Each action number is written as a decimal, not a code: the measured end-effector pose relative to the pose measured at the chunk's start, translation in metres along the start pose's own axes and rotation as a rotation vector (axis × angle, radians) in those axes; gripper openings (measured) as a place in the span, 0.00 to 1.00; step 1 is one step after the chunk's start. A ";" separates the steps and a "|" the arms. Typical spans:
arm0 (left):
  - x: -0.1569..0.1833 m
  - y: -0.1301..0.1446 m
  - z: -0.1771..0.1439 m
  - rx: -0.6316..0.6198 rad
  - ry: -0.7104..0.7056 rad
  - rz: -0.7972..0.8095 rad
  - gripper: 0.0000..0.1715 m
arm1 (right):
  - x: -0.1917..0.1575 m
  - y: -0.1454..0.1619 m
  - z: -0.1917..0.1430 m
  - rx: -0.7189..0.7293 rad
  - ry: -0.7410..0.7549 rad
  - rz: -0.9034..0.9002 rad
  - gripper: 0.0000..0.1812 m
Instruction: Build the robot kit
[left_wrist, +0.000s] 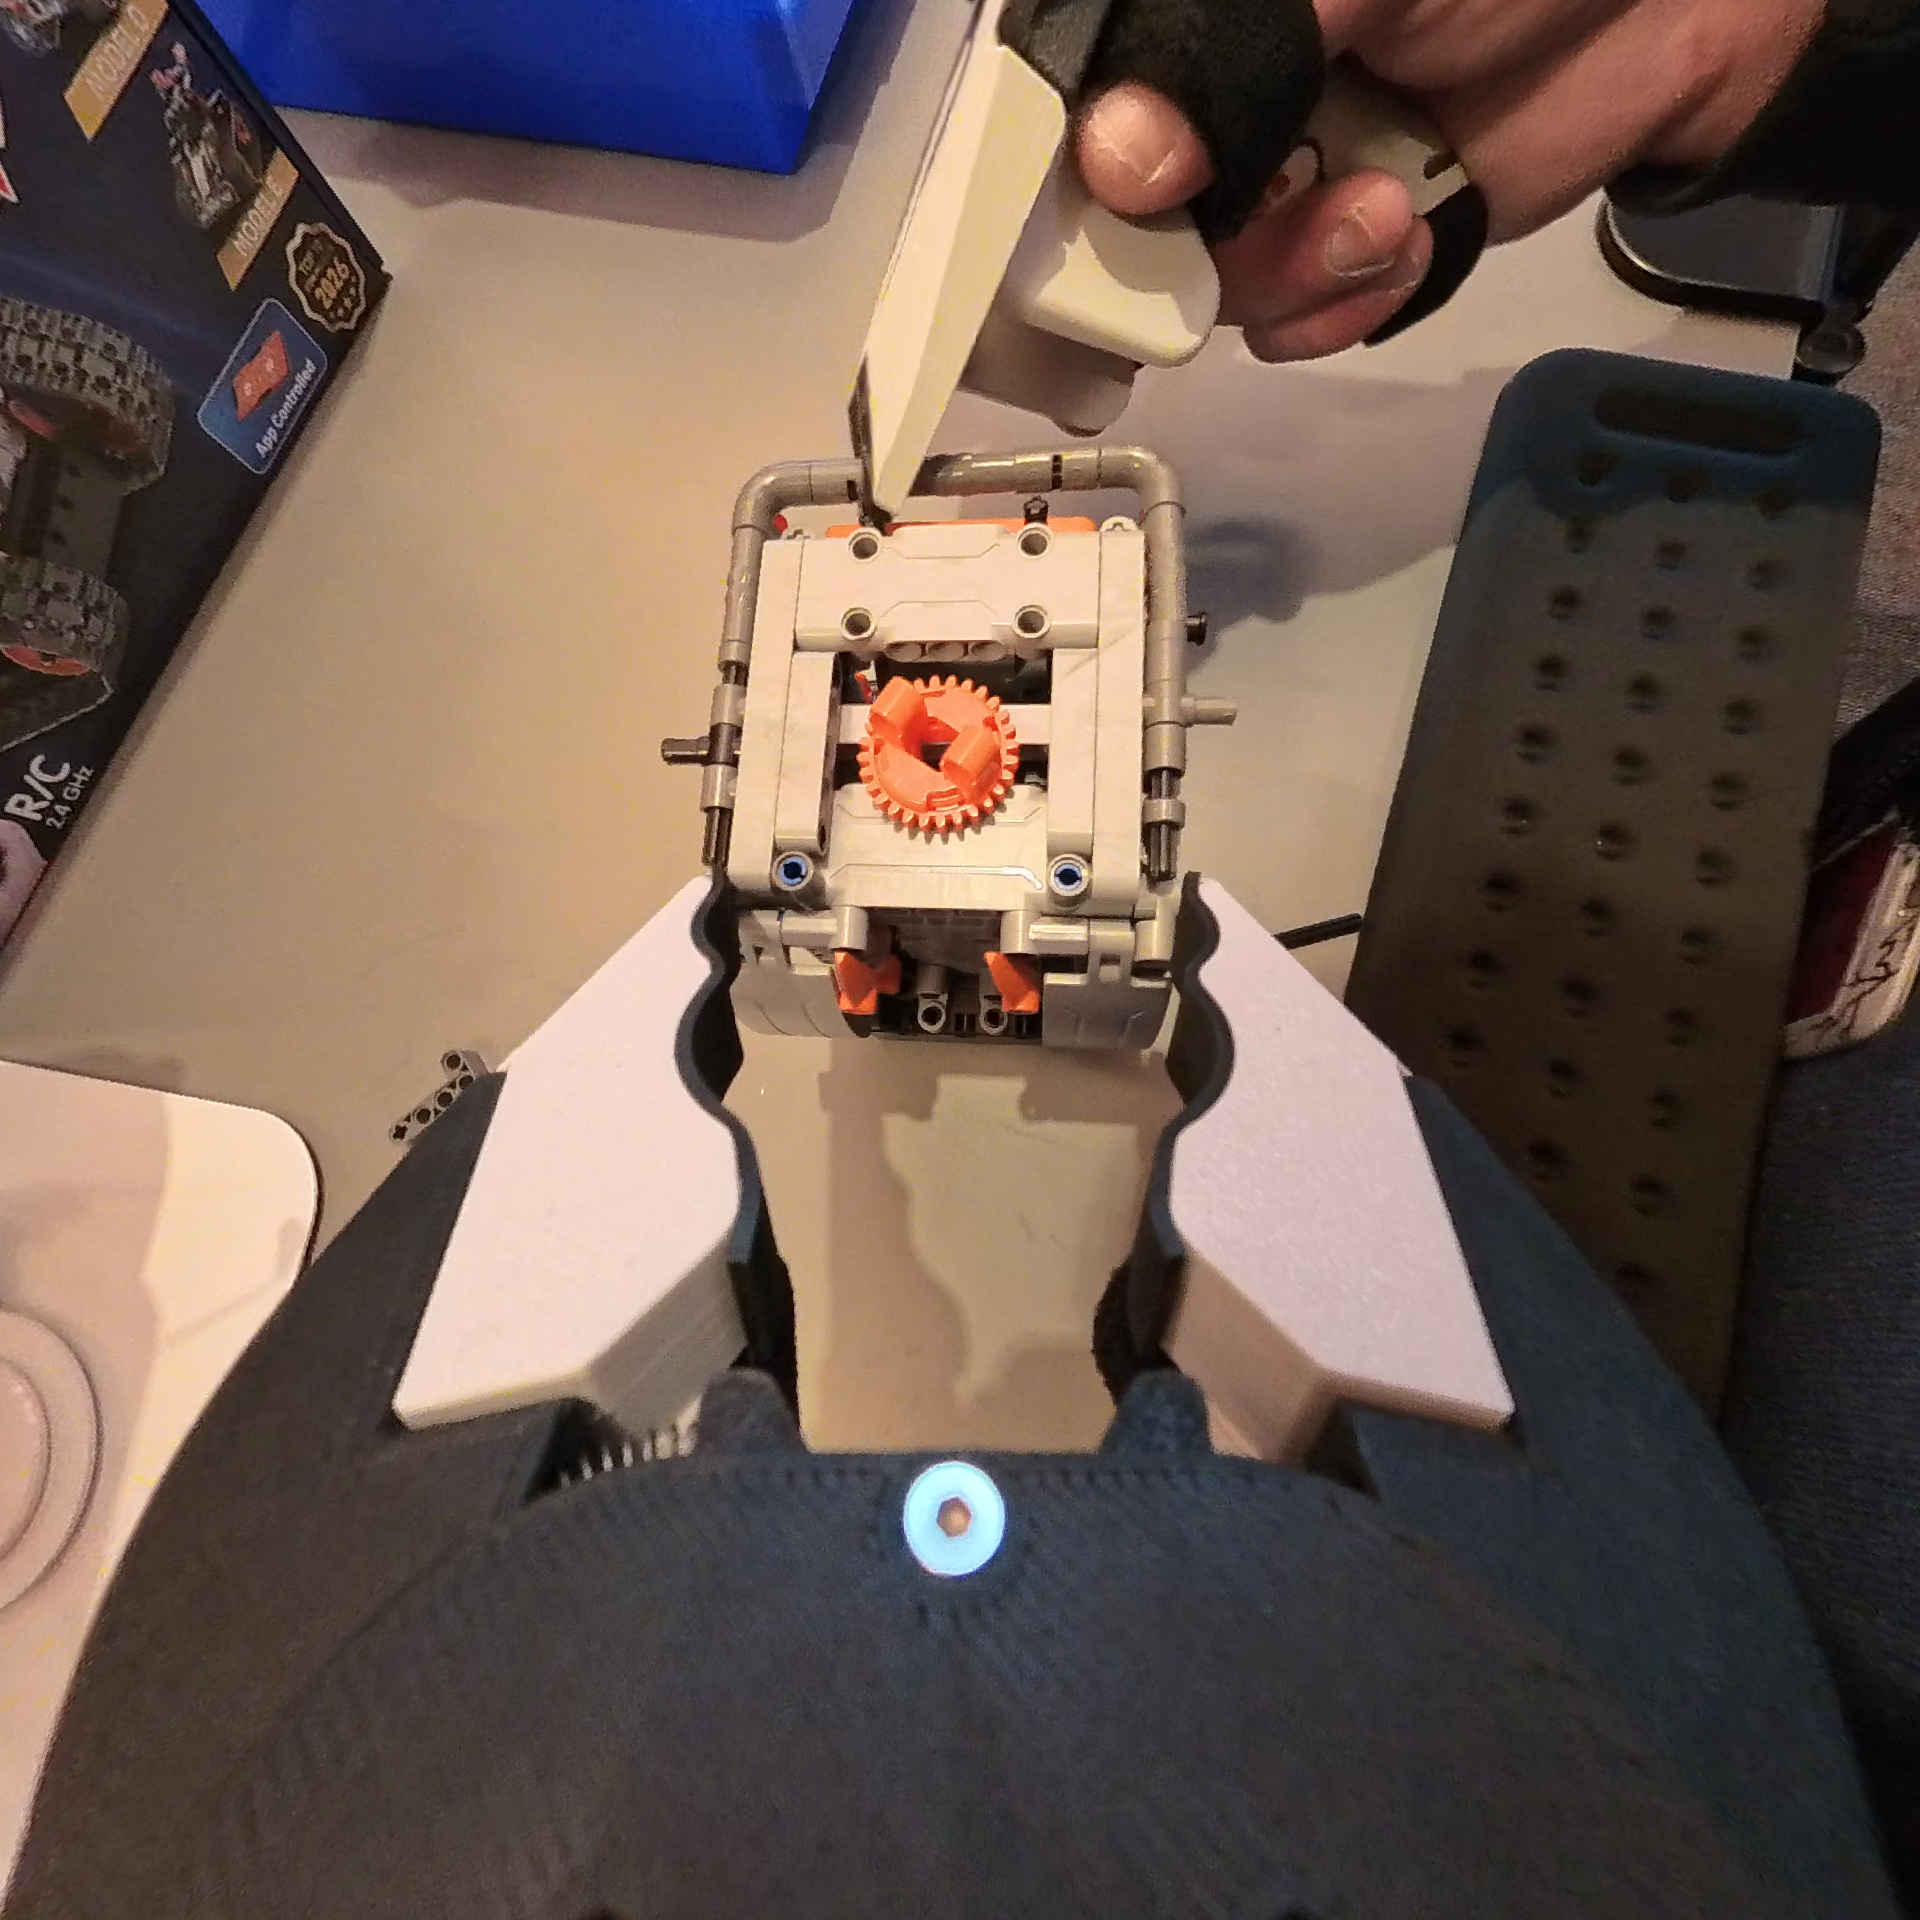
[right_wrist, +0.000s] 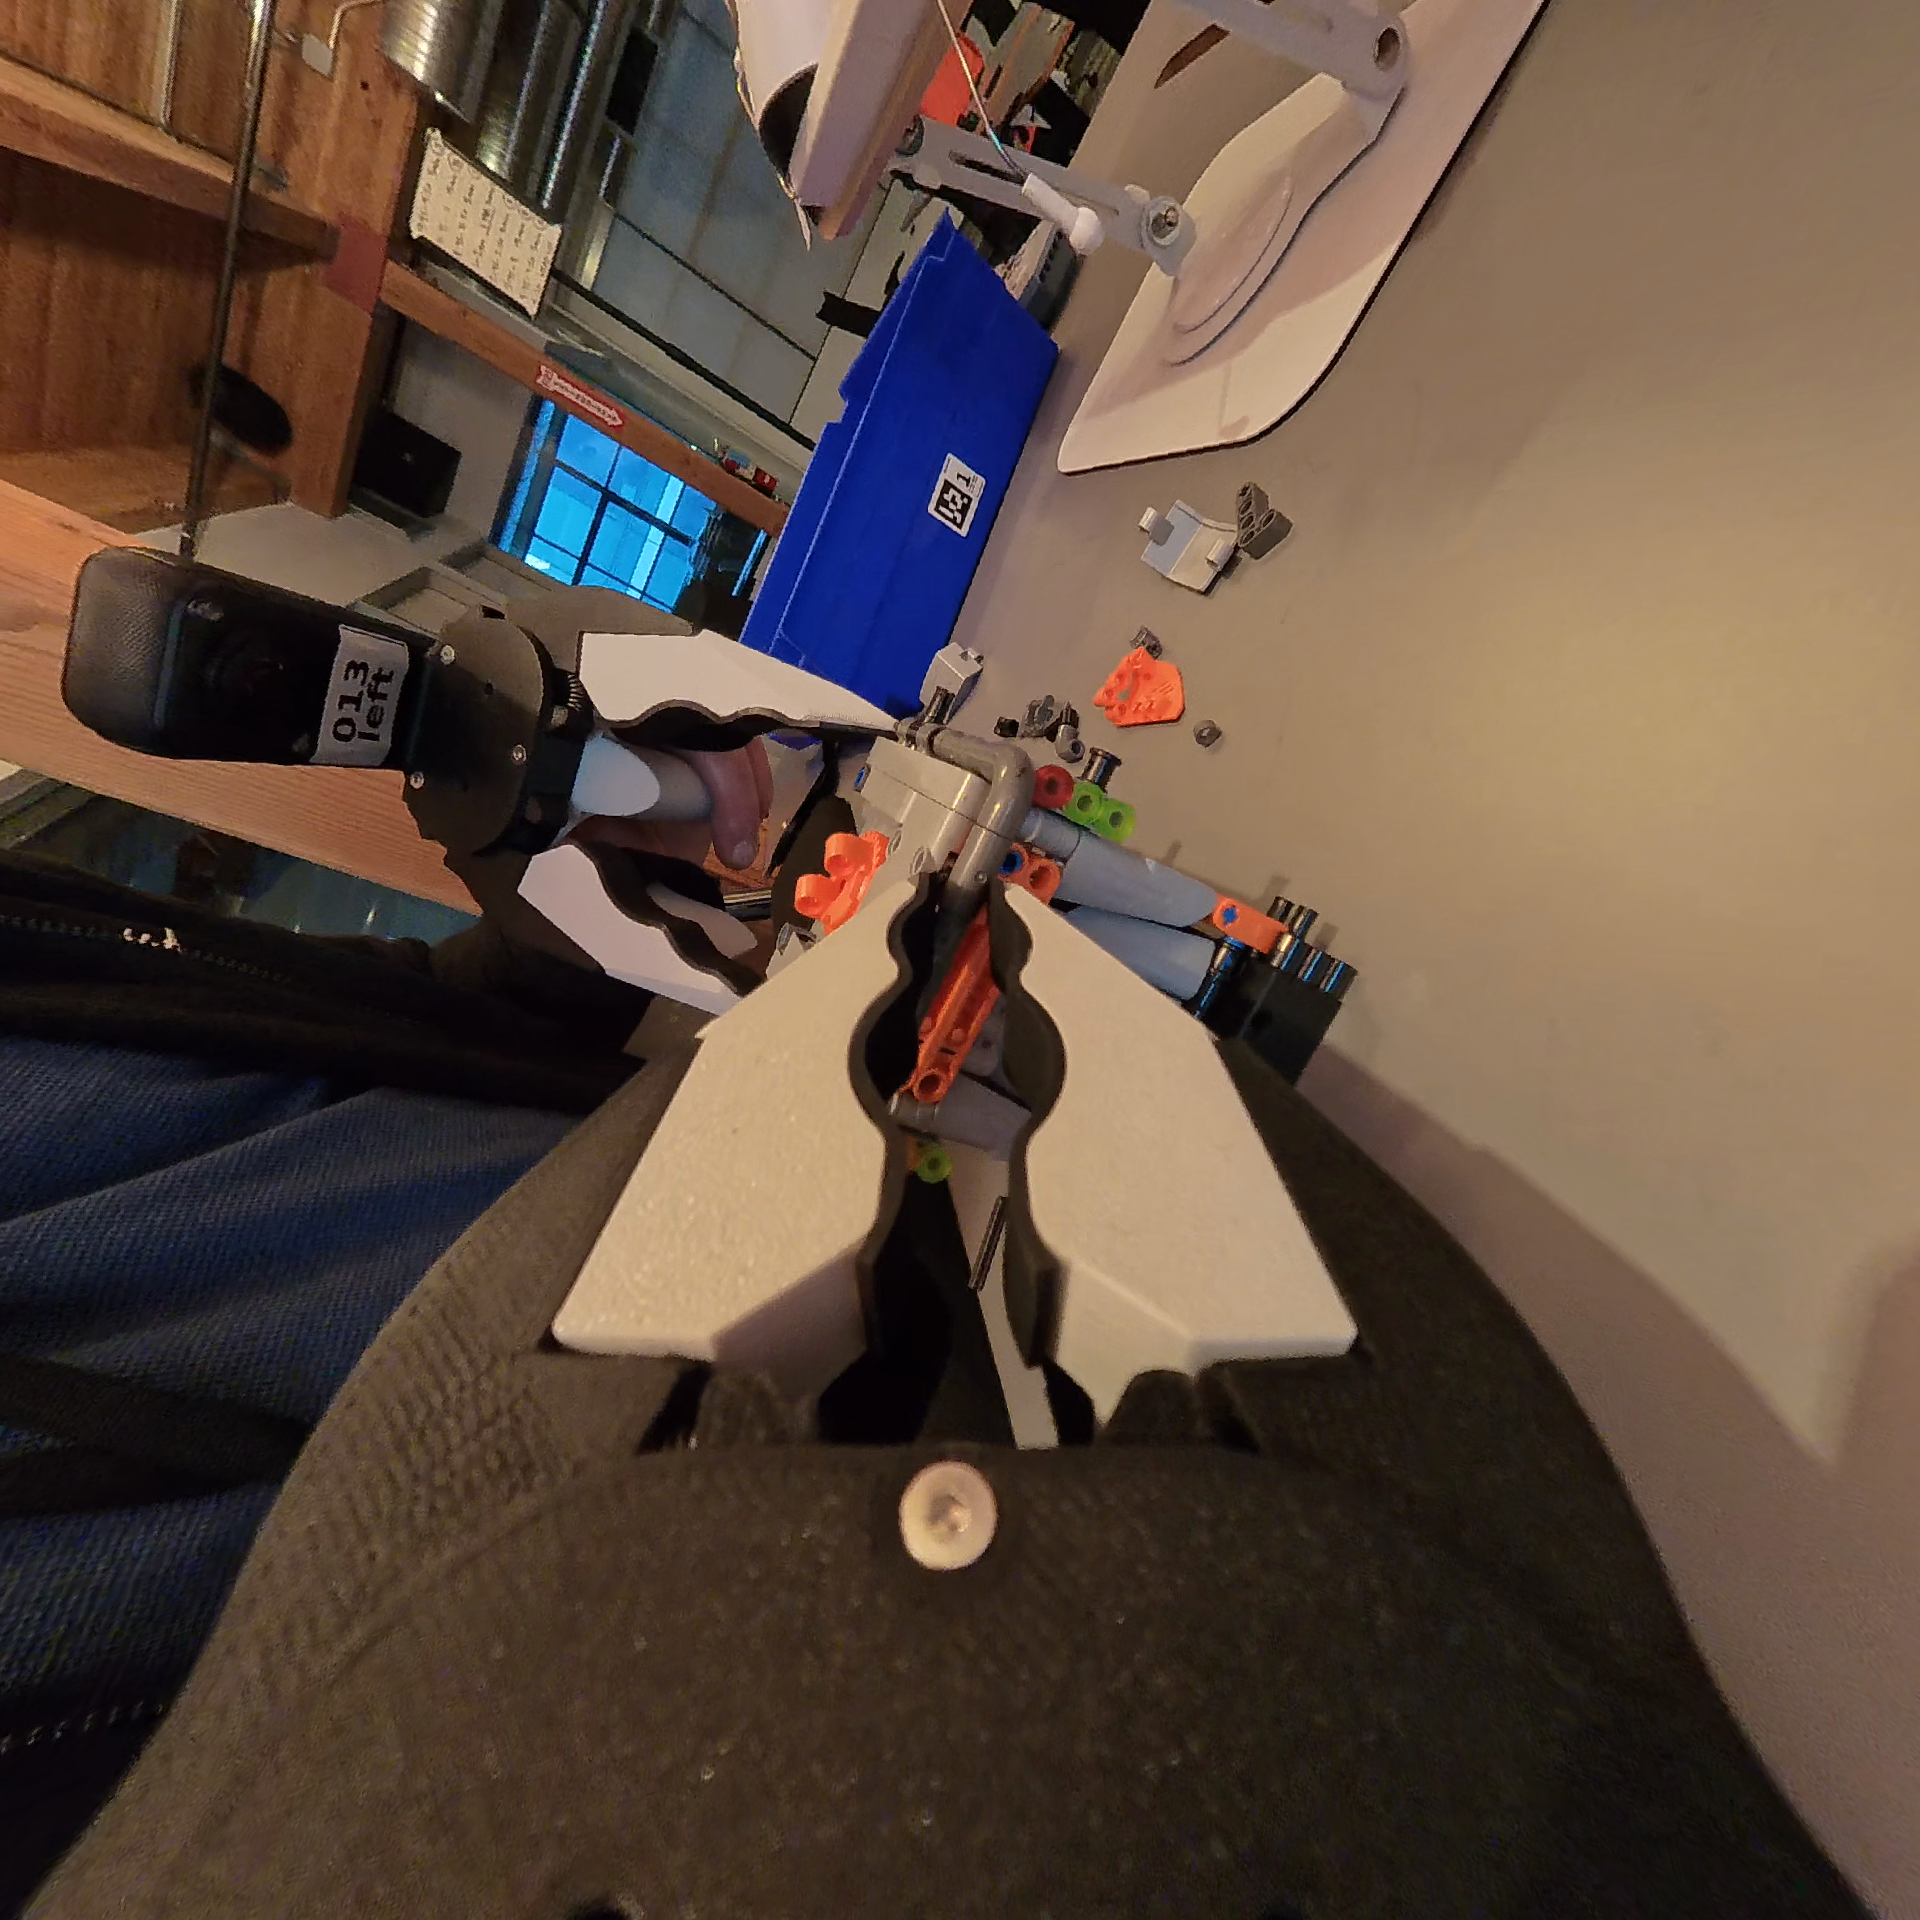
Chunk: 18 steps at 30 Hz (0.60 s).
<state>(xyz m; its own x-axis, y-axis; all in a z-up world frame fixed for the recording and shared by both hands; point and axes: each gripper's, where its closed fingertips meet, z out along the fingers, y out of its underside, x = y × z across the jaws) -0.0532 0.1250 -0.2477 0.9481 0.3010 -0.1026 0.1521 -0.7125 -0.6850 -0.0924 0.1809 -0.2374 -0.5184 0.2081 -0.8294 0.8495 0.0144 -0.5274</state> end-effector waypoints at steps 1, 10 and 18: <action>0.000 0.000 0.000 -0.001 0.000 0.001 0.48 | 0.000 0.000 -0.001 0.002 0.000 0.001 0.04; 0.000 -0.002 0.002 -0.011 0.012 0.023 0.48 | -0.001 0.001 -0.002 -0.004 -0.004 -0.006 0.05; -0.003 0.003 0.004 -0.072 -0.005 0.090 0.52 | 0.002 -0.008 -0.005 0.025 0.004 -0.017 0.09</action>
<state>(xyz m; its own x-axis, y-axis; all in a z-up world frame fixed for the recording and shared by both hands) -0.0570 0.1242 -0.2524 0.9573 0.2371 -0.1653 0.0865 -0.7806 -0.6190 -0.0999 0.1859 -0.2344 -0.5325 0.2120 -0.8194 0.8377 -0.0069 -0.5461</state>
